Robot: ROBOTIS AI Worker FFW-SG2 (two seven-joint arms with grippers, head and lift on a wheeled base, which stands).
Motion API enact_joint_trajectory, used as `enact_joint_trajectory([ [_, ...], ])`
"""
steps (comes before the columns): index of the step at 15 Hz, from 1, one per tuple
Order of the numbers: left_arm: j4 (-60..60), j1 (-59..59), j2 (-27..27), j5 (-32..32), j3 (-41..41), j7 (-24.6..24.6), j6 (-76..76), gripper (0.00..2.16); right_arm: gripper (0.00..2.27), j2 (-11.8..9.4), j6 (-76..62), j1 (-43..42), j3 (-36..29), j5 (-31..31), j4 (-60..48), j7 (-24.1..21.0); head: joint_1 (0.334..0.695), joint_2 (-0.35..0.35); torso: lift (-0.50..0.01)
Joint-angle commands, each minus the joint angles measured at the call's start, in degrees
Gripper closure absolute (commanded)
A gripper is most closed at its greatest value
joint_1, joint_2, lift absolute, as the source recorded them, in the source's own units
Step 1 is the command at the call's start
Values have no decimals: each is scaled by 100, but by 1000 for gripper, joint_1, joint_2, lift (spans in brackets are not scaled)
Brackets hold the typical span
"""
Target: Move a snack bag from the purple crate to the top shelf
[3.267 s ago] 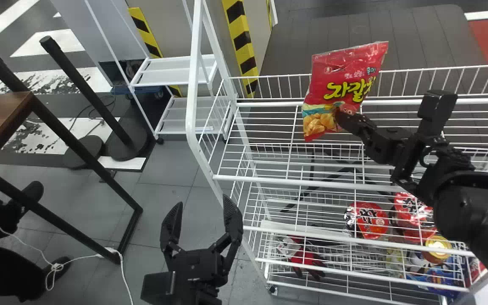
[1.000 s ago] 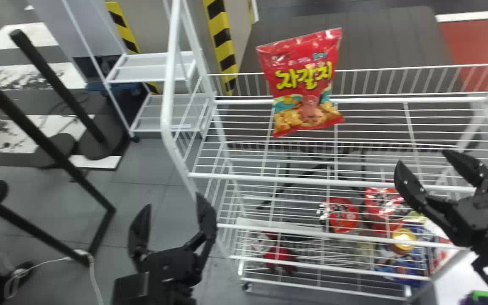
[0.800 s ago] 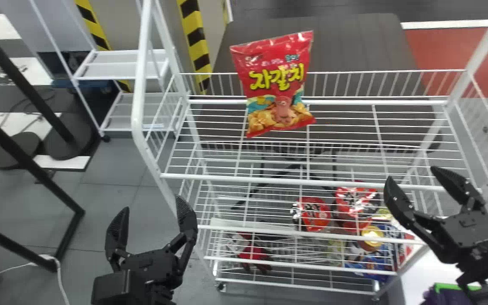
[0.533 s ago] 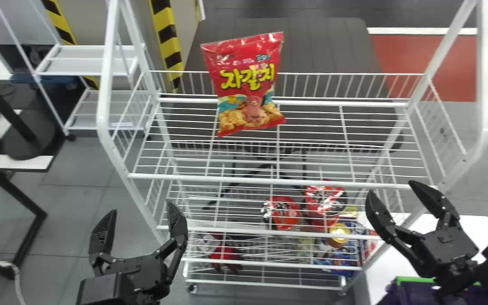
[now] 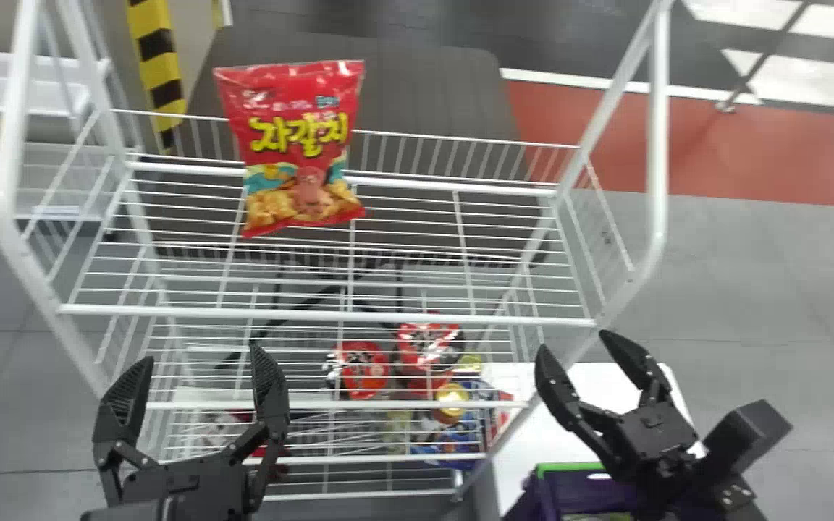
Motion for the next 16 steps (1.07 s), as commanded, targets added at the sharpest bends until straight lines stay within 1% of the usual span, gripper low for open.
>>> enact_joint_trajectory([
  [1, 38, -518, -136, 65, -344, 89, 653, 171, 161, 10, 274, 31, -226, -48, -1, 155, 695, -264, 1],
  [3, 118, -931, -347, 108, -485, 195, 1075, 171, 161, 10, 432, 31, -313, -127, -1, 208, 695, -325, 1],
  [4, 205, -1080, -488, 91, -503, 212, 1180, 174, 161, 10, 520, 31, -340, -127, -1, 226, 695, -341, 1],
  [5, 293, -1300, -611, 65, -626, 335, 1339, 184, 161, 10, 538, 49, -349, -127, 8, 226, 695, -350, 1],
  [9, 926, -2258, -857, 284, -1373, 880, 1690, 184, 164, 45, 573, 49, -357, -127, 96, 226, 695, -350, 1],
  [11, 1436, -2618, -1305, 258, -1408, 959, 1743, 184, 164, 63, 573, 49, -349, -127, 122, 235, 695, -350, 1],
  [12, 1691, -2777, -1425, 258, -1399, 995, 1761, 184, 164, 63, 555, 49, -357, -127, 140, 235, 695, -350, 1],
  [14, 2455, -3278, -1425, 311, -1452, 1232, 1761, 184, 164, 71, 538, 49, -357, -127, 193, 235, 695, -350, 1],
  [16, 3097, -3726, -1425, 495, -1487, 1320, 1743, 188, 164, 63, 538, 49, -357, -127, 228, 235, 695, -350, 1],
])
